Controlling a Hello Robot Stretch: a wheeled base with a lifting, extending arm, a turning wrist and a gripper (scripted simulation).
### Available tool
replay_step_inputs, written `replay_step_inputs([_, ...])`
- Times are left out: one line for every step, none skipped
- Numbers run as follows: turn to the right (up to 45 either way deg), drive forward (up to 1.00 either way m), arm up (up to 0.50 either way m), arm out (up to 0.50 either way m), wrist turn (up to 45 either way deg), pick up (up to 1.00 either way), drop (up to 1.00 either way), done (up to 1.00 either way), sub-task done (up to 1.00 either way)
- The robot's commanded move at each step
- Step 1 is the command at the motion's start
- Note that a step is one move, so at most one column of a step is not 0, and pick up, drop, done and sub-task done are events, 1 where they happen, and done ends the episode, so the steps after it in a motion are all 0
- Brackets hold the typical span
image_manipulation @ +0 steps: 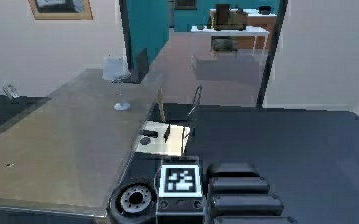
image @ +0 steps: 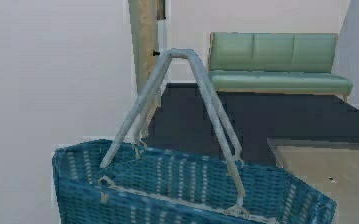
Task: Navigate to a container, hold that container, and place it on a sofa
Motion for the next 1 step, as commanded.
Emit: replay_step_inputs([3.0,0.0,0.0,0.0,0.0,0.0,0.0,0.0,0.0])
